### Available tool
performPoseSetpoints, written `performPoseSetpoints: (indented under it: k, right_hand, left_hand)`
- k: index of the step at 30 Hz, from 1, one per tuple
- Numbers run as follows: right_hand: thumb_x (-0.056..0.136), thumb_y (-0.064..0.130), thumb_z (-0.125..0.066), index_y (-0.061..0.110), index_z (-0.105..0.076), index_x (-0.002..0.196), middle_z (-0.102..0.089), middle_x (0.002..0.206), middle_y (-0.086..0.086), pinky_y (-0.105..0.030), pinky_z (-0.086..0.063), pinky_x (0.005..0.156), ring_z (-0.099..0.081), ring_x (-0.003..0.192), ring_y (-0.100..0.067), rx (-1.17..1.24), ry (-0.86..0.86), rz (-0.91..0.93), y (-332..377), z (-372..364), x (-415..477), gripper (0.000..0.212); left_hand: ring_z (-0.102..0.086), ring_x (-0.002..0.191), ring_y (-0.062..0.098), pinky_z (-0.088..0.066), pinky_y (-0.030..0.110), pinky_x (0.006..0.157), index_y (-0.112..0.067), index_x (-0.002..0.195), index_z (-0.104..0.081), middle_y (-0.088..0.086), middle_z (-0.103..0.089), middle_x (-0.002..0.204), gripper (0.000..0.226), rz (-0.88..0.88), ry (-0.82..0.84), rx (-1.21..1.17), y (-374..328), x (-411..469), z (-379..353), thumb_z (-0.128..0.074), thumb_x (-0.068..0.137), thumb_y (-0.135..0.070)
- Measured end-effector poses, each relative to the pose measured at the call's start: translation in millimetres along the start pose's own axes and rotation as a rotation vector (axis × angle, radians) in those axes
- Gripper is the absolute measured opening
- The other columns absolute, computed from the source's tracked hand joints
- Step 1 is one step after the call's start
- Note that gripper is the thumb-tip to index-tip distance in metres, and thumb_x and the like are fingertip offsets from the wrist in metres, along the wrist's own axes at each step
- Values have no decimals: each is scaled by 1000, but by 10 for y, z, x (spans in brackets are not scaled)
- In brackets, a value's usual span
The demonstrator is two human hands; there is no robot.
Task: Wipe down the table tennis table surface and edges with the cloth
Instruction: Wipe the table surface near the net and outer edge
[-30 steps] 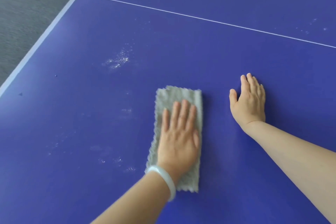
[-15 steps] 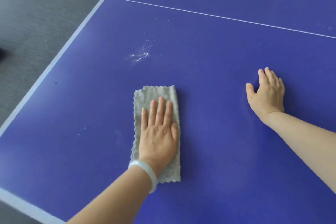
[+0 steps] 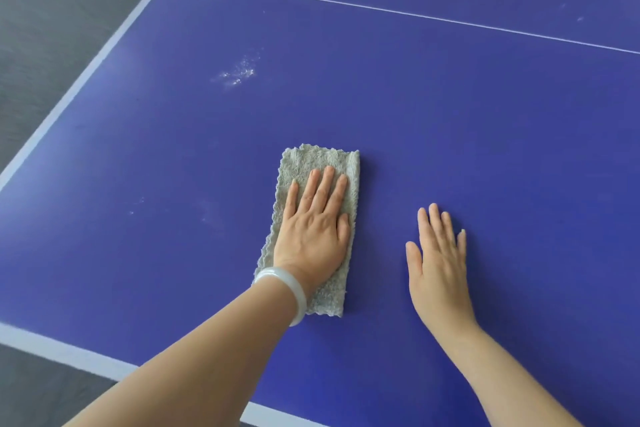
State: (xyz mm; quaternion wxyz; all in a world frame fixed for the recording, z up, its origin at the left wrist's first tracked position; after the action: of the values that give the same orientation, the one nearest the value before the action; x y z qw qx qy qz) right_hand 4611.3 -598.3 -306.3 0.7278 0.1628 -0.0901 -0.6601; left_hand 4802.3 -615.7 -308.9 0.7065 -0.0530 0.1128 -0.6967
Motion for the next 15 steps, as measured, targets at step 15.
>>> performPoseSetpoints:
  k: [15]
  right_hand:
    - [106,38,-15,7,-25,155,-19,163,-13,-49,-8,124,-12,152,-27,-186,-70,69,-14,-74,-121,59]
  left_hand:
    - [-3,152,15,4,36,123,-31,157,-19,-6,-11,165,59,1,-55,14,570,-381,119,-36,101,-37]
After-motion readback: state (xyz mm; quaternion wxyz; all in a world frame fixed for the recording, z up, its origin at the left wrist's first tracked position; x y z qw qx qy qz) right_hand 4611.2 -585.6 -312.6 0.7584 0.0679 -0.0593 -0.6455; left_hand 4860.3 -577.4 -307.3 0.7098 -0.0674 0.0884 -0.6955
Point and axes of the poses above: each hand's wrist, its own x-axis towards the middle knuckle, its own z-axis out of the back of the hand, y = z × x, the point moved 7 cm from there along x, towards the middle knuckle
